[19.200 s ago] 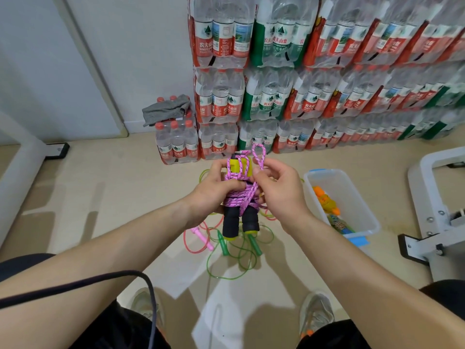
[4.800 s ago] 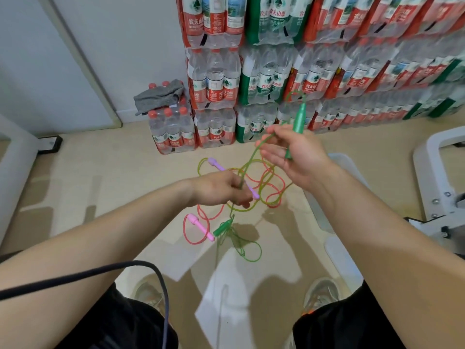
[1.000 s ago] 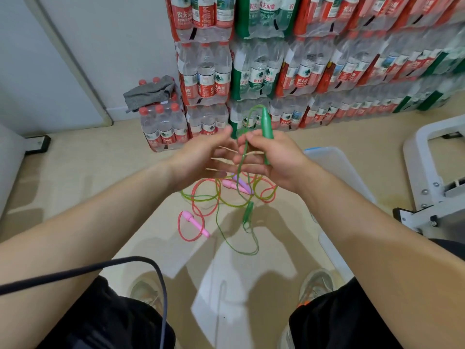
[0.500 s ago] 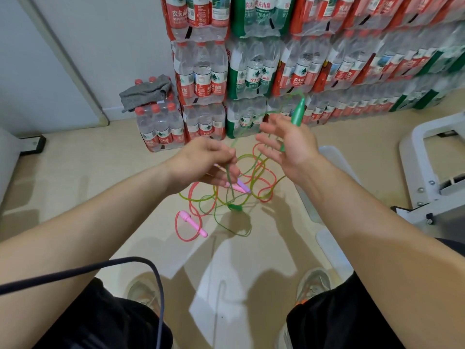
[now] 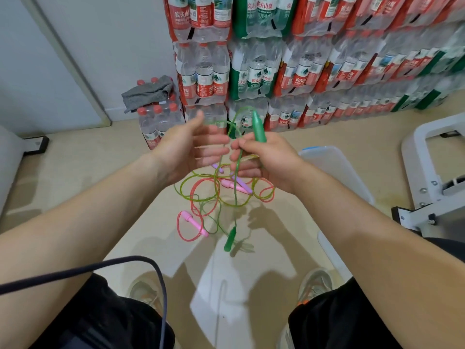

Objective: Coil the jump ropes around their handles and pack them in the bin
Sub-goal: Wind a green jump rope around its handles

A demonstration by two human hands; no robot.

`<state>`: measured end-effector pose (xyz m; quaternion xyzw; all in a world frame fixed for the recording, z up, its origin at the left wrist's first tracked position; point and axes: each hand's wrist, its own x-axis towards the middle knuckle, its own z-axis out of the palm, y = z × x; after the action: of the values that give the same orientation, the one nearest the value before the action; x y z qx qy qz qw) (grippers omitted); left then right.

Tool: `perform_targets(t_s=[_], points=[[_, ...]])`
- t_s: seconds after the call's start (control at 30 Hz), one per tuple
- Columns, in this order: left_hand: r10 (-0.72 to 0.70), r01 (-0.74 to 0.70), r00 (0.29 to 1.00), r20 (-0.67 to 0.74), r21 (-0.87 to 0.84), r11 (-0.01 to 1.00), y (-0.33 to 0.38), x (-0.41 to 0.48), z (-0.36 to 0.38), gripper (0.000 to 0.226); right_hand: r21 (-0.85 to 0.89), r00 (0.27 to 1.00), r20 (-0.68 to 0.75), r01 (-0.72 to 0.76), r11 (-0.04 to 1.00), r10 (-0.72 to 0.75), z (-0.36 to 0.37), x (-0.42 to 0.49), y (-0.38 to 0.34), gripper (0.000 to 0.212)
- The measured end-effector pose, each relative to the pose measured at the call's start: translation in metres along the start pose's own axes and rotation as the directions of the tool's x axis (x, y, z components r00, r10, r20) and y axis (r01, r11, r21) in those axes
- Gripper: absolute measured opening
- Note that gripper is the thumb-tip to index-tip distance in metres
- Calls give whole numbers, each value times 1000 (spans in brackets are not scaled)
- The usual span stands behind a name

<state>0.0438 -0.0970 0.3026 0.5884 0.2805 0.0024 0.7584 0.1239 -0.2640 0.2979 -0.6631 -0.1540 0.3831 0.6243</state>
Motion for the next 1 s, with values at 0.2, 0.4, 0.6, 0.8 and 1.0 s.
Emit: perform_targets(t_s=[0.2,0.4,0.6,0.8,1.0], points=[[21,-146,958,285,425,893,-24,-16,18,26,269,991,-131,74,960,-40,-1,5,-10,17],[2,-81,964,265,289,954,-27,-16,18,20,212,987,-162,12,977,22,-17,10,-11,26],[49,-42,998,36,-194,980,2,-3,6,21,-213,962,160,-183,960,220,-6,2,10,28],[61,-79,991,-120,-146,986,1,3,-2,28,-183,985,145,-70,981,97,0,-2,11,15],[5,-37,993,121,262,964,-23,-10,16,50,164,999,3,-35,986,35,5,3,0,12]])
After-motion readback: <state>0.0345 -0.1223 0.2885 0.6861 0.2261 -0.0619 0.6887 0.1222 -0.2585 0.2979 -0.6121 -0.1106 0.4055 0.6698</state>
